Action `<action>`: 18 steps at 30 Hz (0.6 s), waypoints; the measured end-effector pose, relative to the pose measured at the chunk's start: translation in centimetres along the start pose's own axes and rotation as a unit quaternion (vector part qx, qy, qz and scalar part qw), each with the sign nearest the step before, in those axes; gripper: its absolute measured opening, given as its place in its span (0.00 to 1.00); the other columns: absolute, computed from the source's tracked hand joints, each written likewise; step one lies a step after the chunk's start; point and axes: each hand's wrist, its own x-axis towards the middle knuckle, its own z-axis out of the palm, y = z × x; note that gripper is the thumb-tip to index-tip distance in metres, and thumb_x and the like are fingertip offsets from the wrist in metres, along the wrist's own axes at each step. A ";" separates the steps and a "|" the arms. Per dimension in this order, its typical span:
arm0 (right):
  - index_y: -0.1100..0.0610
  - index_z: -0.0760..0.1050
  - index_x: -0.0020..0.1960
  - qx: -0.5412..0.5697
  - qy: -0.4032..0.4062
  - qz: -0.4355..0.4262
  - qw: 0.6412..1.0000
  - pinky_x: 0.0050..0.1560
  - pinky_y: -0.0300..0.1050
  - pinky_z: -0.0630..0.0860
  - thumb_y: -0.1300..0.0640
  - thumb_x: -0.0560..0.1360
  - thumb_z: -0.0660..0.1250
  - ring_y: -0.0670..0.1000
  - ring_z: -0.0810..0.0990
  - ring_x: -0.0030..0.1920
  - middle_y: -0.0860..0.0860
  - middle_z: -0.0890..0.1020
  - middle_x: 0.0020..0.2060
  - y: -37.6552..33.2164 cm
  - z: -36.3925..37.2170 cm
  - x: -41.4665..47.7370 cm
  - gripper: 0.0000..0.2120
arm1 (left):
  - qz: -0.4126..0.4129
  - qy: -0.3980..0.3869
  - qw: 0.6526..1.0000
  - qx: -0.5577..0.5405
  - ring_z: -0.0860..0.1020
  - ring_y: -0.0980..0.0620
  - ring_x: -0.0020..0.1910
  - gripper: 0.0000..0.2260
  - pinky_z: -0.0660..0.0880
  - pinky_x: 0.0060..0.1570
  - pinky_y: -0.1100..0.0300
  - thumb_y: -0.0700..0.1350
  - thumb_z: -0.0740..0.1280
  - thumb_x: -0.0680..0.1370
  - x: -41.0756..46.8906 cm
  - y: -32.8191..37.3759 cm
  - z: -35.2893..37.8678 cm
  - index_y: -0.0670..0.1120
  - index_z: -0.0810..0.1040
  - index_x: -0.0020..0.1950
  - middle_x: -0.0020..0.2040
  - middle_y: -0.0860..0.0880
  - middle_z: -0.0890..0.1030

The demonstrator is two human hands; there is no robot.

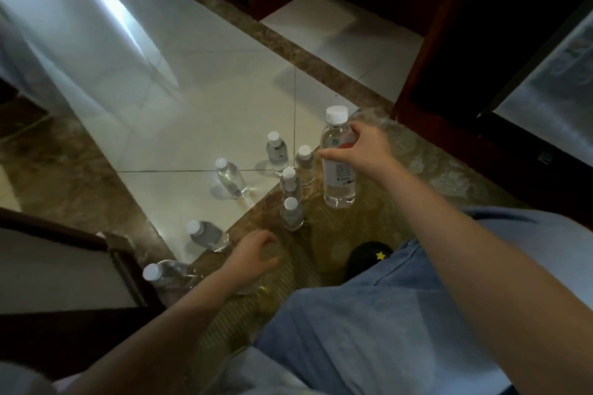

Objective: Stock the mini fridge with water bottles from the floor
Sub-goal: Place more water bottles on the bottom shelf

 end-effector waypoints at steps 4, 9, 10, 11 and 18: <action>0.58 0.70 0.67 -0.017 -0.025 -0.024 0.999 0.59 0.53 0.77 0.45 0.63 0.78 0.54 0.77 0.59 0.54 0.78 0.60 -0.1 0.6 -0.7 0.38 | -0.036 -0.037 0.996 0.067 0.73 0.51 0.61 0.23 0.72 0.60 0.58 0.49 0.71 0.72 -1.6 -3.0 1.4 0.47 0.72 0.65 0.63 0.49 0.75; 0.59 0.70 0.68 -0.024 -0.021 -0.028 0.999 0.58 0.49 0.76 0.45 0.63 0.78 0.52 0.76 0.58 0.53 0.78 0.60 0.2 0.3 -1.4 0.38 | -0.057 -0.069 0.986 0.143 0.74 0.48 0.59 0.24 0.73 0.58 0.56 0.47 0.70 0.72 -1.8 -5.2 2.6 0.45 0.70 0.66 0.63 0.47 0.74; 0.59 0.70 0.67 -0.022 -0.021 -0.028 0.999 0.58 0.49 0.76 0.45 0.63 0.78 0.52 0.76 0.58 0.53 0.78 0.60 0.3 0.2 -1.5 0.38 | -0.065 -0.064 0.985 0.143 0.74 0.48 0.59 0.23 0.74 0.58 0.56 0.47 0.70 0.72 -1.8 -5.5 3.0 0.45 0.70 0.66 0.62 0.46 0.75; 0.58 0.71 0.67 -0.023 -0.020 -0.027 0.999 0.59 0.51 0.76 0.44 0.63 0.78 0.52 0.77 0.59 0.53 0.78 0.60 0.5 0.1 -1.6 0.38 | -0.074 -0.053 0.986 0.142 0.75 0.48 0.58 0.23 0.74 0.57 0.57 0.46 0.70 0.73 -1.8 -5.7 3.3 0.45 0.70 0.66 0.62 0.46 0.75; 0.58 0.69 0.69 -0.023 -0.019 -0.020 0.999 0.61 0.55 0.75 0.44 0.62 0.78 0.55 0.75 0.62 0.54 0.76 0.63 0.9 -0.4 -2.1 0.41 | -0.156 0.019 0.988 0.005 0.74 0.46 0.62 0.30 0.72 0.56 0.56 0.44 0.73 0.71 -2.0 -6.5 3.8 0.46 0.64 0.71 0.63 0.45 0.75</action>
